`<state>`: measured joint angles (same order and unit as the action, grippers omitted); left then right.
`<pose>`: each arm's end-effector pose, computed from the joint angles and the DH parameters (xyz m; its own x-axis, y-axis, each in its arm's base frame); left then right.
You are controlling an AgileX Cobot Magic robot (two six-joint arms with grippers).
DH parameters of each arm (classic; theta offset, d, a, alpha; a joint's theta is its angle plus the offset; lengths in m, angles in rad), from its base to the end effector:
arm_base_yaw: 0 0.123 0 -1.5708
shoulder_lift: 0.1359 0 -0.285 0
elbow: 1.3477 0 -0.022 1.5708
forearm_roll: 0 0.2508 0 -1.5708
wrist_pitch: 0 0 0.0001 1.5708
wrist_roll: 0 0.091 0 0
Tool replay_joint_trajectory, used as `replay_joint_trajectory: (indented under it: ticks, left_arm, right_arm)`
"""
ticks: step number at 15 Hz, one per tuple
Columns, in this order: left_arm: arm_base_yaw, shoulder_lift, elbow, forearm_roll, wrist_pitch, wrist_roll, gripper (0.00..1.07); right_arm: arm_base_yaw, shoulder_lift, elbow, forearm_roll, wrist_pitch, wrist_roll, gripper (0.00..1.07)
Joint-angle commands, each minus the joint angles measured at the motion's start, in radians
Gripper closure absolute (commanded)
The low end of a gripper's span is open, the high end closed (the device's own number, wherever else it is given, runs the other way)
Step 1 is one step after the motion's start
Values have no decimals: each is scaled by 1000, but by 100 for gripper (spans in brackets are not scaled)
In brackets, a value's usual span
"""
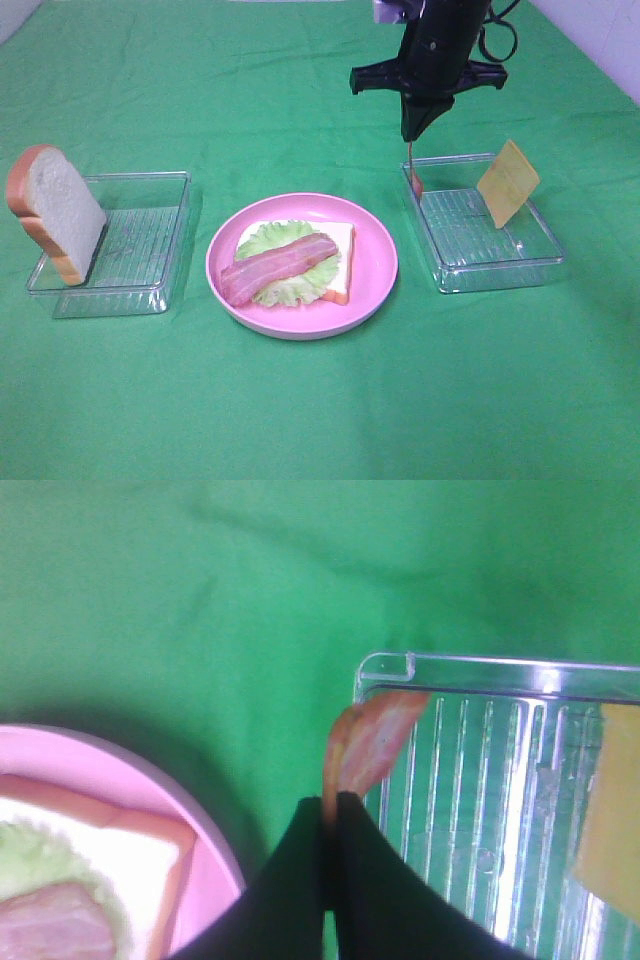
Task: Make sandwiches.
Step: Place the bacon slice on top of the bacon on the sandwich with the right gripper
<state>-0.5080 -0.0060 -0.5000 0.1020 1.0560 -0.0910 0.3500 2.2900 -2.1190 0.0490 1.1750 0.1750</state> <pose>-0.0011 0.0099 0.2780 -0.4049 0.1791 -0.8967 0.3990 0.9169 0.0030 0.4633 0.1735 0.2244 -0.9457 -0.1403 -0.2933 -0.1767 0.9790 0.1014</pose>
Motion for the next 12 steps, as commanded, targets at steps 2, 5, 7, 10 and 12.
replay_joint_trajectory:
  ticks: [2,5,7,10,12]
  left_arm:
    - [-3,-8,1,4,-10,-3,39]
    - [-3,-8,1,4,-10,-3,39]
    - [-3,-8,1,4,-10,-3,39]
    - [-3,-8,1,4,-10,-3,39]
    - [-3,-8,1,4,-10,-3,39]
  right_arm:
    - [-1,-76,-15,-4,51,-33,107]
    - [-1,-144,-15,41,92,-68,107]
    - [-1,-180,-15,195,115,-128,107]
    - [10,-181,-13,358,115,-204,107]
    - [25,-179,-13,435,115,-229,107]
